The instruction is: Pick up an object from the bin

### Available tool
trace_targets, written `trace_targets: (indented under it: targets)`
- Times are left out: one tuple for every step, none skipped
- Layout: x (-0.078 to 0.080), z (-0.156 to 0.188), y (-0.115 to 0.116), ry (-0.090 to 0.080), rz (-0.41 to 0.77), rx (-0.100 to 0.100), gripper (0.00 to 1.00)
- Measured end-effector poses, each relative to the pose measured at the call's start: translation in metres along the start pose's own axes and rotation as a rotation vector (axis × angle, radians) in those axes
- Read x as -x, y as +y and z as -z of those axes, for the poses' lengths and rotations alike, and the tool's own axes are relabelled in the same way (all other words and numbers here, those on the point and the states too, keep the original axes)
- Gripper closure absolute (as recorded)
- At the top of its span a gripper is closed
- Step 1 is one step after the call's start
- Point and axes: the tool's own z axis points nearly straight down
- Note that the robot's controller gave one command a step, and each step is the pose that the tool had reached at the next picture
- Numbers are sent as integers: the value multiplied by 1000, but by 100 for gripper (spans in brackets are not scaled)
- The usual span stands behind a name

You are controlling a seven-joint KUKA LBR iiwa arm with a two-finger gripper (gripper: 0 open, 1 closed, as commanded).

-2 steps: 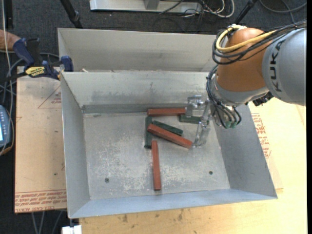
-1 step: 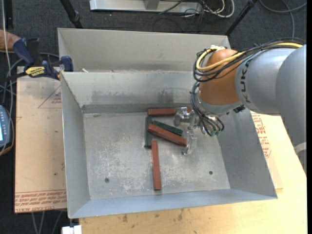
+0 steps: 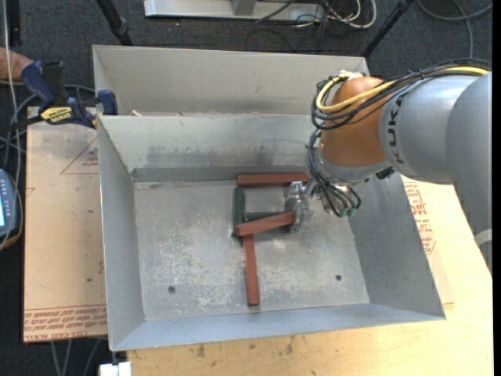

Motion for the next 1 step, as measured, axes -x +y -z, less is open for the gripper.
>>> trace_targets:
  targets:
    - [4,67,13,-8,50,-1,100]
